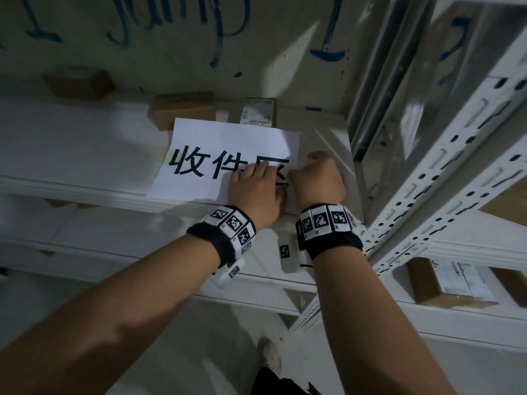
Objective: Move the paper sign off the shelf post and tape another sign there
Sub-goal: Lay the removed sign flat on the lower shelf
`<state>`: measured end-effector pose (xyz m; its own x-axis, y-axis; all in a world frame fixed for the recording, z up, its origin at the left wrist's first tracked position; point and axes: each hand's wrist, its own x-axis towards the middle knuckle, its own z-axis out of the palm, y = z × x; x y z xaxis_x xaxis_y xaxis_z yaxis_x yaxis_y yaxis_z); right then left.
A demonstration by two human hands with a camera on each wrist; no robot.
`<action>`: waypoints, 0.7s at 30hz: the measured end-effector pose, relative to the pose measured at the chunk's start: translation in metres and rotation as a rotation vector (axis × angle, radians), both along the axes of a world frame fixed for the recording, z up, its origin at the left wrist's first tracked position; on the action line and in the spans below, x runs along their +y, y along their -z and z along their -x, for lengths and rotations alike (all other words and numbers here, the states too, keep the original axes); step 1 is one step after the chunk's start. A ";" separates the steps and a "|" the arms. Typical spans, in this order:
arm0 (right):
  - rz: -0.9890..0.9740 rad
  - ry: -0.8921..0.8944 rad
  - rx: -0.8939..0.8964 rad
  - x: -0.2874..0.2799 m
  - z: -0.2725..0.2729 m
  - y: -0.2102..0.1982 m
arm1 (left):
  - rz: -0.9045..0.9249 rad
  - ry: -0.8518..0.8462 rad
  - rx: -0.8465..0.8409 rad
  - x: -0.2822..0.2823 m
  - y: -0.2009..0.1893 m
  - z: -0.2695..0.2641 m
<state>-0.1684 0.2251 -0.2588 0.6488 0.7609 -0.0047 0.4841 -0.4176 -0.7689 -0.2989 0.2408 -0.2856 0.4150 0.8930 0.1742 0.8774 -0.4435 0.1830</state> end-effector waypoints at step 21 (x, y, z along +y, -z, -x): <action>-0.521 -0.013 -0.060 -0.141 0.007 -0.117 | -0.349 0.282 -0.630 -0.117 -0.123 -0.028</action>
